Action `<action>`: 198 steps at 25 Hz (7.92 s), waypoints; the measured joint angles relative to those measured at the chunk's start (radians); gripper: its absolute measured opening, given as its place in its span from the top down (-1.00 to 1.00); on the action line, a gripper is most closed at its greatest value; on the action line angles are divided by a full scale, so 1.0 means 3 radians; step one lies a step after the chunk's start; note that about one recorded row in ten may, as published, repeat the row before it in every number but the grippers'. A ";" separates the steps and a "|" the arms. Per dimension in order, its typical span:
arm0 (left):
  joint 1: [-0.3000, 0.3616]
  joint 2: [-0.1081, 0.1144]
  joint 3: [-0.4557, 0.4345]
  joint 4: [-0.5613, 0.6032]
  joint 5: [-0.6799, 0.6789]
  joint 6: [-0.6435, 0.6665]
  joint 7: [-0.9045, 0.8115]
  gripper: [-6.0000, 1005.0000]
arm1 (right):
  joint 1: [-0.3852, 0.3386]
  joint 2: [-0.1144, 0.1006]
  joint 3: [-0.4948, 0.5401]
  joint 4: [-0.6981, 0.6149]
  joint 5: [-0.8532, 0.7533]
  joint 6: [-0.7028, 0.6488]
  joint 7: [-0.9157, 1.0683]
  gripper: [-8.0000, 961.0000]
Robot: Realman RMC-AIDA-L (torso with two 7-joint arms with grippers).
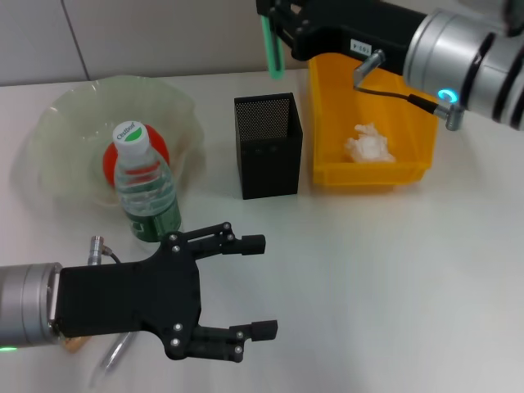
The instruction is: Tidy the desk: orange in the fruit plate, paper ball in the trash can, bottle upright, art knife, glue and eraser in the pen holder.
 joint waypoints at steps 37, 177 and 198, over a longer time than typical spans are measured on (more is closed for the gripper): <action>-0.0038 -0.0021 0.0089 -0.0005 -0.0019 -0.0077 0.0039 -0.72 | 0.0711 -0.0014 0.1068 0.1929 0.1206 -0.1247 -0.1039 0.60; 0.0066 -0.0007 -0.0229 0.2662 0.2869 -0.0421 -0.3343 -0.72 | 0.0075 0.0052 0.1345 0.2153 -0.0163 -0.2554 -0.2286 -0.64; 0.0076 -0.0012 0.0255 0.2853 0.3391 -0.0253 -0.3981 -0.72 | 0.0102 0.0046 0.1323 0.2216 -0.0068 -0.2527 -0.2342 -0.64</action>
